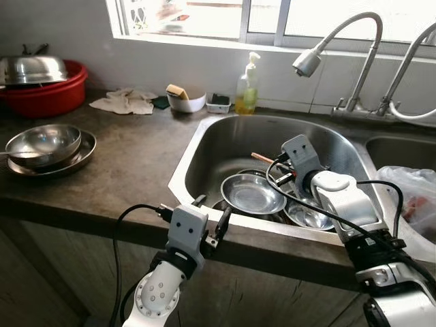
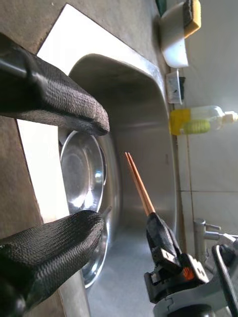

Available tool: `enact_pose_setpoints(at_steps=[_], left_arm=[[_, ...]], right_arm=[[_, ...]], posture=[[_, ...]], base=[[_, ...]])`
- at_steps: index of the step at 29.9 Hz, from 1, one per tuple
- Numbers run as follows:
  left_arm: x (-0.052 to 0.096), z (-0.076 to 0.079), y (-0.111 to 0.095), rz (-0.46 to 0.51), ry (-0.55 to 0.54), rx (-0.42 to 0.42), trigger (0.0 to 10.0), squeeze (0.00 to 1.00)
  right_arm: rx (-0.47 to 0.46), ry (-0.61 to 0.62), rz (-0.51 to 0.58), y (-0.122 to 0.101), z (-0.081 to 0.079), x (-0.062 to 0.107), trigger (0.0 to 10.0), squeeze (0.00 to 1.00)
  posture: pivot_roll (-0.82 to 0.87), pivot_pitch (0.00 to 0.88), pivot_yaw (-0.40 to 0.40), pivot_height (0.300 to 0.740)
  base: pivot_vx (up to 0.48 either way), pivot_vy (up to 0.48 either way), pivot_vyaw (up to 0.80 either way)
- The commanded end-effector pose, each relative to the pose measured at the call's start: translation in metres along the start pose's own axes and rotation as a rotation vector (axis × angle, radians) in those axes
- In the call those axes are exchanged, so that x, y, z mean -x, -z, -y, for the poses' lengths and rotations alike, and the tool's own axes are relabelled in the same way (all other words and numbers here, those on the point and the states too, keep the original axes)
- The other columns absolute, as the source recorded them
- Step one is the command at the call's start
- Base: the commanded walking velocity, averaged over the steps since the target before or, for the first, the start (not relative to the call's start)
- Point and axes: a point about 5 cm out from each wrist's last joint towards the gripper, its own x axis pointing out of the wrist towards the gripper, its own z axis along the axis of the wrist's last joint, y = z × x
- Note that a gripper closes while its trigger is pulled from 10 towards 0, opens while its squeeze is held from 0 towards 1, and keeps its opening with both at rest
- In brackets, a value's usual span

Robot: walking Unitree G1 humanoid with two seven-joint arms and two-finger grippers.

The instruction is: Kitchen organization

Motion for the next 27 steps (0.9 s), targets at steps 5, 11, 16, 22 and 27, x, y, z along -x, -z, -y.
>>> enact_pose_setpoints(at_steps=[5,11,16,22,27], left_arm=[[0.003,0.003,-0.006,0.012,-0.003,-0.001,10.0,0.0],[0.002,0.003,-0.006,0.006,-0.007,0.002,10.0,0.0],[0.001,0.002,-0.006,0.005,-0.008,0.001,10.0,0.0],[-0.001,0.001,-0.007,0.008,-0.007,0.0,10.0,0.0],[-0.001,-0.001,-0.007,0.008,-0.007,-0.003,10.0,0.0]], right_arm=[[0.013,-0.045,-0.017,0.0,-0.001,-0.002,10.0,1.0],[-0.011,0.004,0.032,-0.002,0.002,0.002,10.0,1.0],[-0.049,0.046,0.065,-0.004,0.008,0.007,10.0,0.0],[-0.165,0.147,0.266,-0.02,0.014,0.028,10.0,0.0],[-0.218,0.204,0.41,-0.022,0.003,0.058,10.0,0.0]], posture=[[0.11,0.048,-0.076,0.74],[0.11,0.055,-0.071,0.74],[0.1,0.053,-0.068,0.74],[0.1,0.046,-0.068,0.74],[0.09,0.043,-0.059,0.74]], base=[[0.0,0.0,0.0],[0.0,0.0,0.0],[0.0,0.0,0.0],[0.0,0.0,0.0],[0.0,0.0,0.0]])
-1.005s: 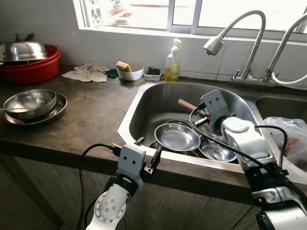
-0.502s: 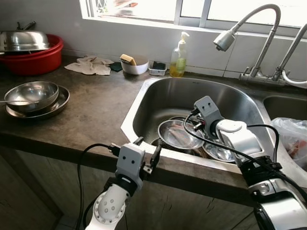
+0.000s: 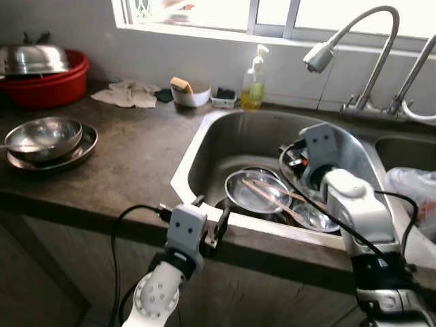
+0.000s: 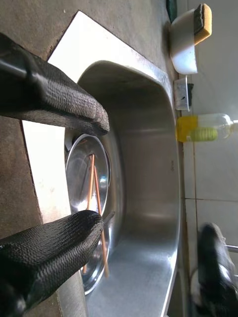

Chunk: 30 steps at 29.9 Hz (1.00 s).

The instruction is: Kitchen organization

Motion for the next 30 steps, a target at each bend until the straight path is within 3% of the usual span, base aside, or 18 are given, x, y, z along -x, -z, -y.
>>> enact_pose_setpoints(at_steps=[1,6,12,16,27,30], left_arm=[[-0.002,-0.001,-0.003,0.008,0.001,-0.007,10.0,0.0],[-0.003,0.0,-0.005,0.013,0.006,-0.004,10.0,0.0],[-0.001,0.0,-0.004,0.01,0.007,0.0,10.0,0.0],[-0.001,-0.002,-0.004,0.006,0.001,0.002,10.0,0.0],[-0.002,0.0,-0.002,0.001,0.013,0.015,10.0,0.0],[-0.002,0.0,-0.001,0.0,0.014,0.016,10.0,0.0]], right_arm=[[-0.034,0.026,0.069,-0.006,-0.001,0.014,10.0,0.0],[-0.064,0.076,0.164,-0.004,-0.015,0.04,10.0,0.0],[-0.12,0.115,0.186,0.004,-0.026,0.062,10.0,0.0],[-0.132,0.131,0.144,0.019,-0.035,0.076,10.0,0.0],[-0.118,0.131,0.123,0.028,-0.043,0.082,10.0,0.0],[-0.114,0.134,0.128,0.028,-0.043,0.082,10.0,0.0]], posture=[[0.09,0.043,-0.057,0.74],[0.08,0.039,-0.049,0.74],[0.08,0.036,-0.047,0.74],[0.08,0.03,-0.047,0.74],[0.07,0.006,-0.046,0.74],[0.07,0.003,-0.044,0.74]], base=[[0.0,0.0,0.0],[0.0,0.0,0.0],[0.0,0.0,0.0],[0.0,0.0,0.0],[0.0,0.0,0.0],[0.0,0.0,0.79]])
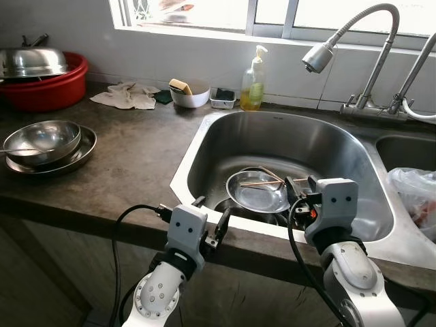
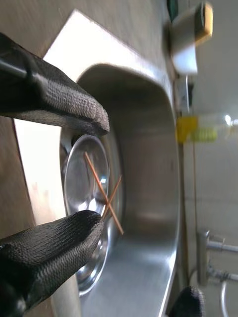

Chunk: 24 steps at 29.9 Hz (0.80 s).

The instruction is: Kitchen organization

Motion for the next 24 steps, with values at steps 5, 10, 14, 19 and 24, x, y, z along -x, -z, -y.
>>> enact_pose_setpoints(at_steps=[5,10,14,19,24], left_arm=[[0.0008,-0.0011,0.001,-0.004,0.007,-0.002,10.0,0.0],[0.0003,-0.0006,0.0005,-0.001,0.014,0.0,10.0,0.0],[-0.0011,-0.0014,-0.0003,0.002,0.018,-0.004,10.0,0.0],[-0.0021,-0.0018,-0.0012,0.01,0.014,-0.011,10.0,0.0],[-0.0017,0.0,-0.0003,0.005,0.017,-0.007,10.0,0.0]], right_arm=[[-0.007,-0.011,0.038,-0.0059,-0.0055,-0.0034,10.0,0.0],[-0.01,-0.009,0.046,-0.0066,-0.007,-0.0057,10.0,0.0],[-0.016,-0.005,0.047,-0.0071,-0.0074,-0.0069,10.0,0.0],[-0.022,-0.007,0.048,-0.0072,-0.0085,-0.0068,10.0,0.0],[-0.03,-0.012,0.049,-0.008,-0.0109,-0.008,10.0,0.0]], posture=[[0.07,0.0,-0.042,0.74],[0.07,0.0,-0.042,0.74],[0.07,0.0,-0.04,0.74],[0.07,0.0,-0.035,0.74],[0.07,0.0,-0.037,0.74]], base=[[0.0,0.453,0.79],[0.0,0.465,0.79],[0.0,0.466,0.8],[0.0,0.0,0.8],[0.0,0.0,0.8]])
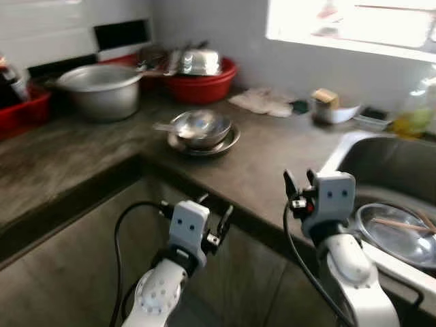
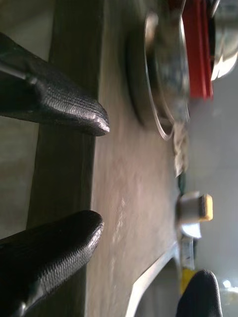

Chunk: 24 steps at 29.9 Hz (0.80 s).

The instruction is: Kitchen organization

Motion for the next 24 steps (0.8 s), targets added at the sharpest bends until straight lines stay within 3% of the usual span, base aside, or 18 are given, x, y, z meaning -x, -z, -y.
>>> enact_pose_setpoints(at_steps=[1,7,11,24], left_arm=[[0.001,-0.001,0.001,-0.006,-0.006,-0.003,10.0,0.0],[0.001,-0.002,0.0,-0.008,-0.01,-0.005,10.0,0.0],[0.0,-0.002,0.0,-0.004,-0.014,-0.009,10.0,0.0],[0.001,-0.004,0.001,-0.011,-0.025,-0.03,10.0,0.0]], right_arm=[[-0.011,0.001,0.008,-0.002,0.0,-0.001,10.0,0.0],[-0.021,-0.013,0.016,-0.004,-0.002,-0.003,10.0,0.0],[-0.026,-0.028,0.021,-0.006,-0.005,-0.006,10.0,0.0],[0.034,-0.08,0.061,-0.013,-0.007,-0.012,10.0,0.0]], posture=[[0.07,0.0,-0.037,0.74],[0.08,0.004,-0.041,0.74],[0.08,0.003,-0.042,0.74],[0.08,0.007,-0.042,0.74]], base=[[0.0,0.0,0.8],[0.0,0.313,0.8],[0.0,0.0,0.69],[0.0,0.0,0.0]])
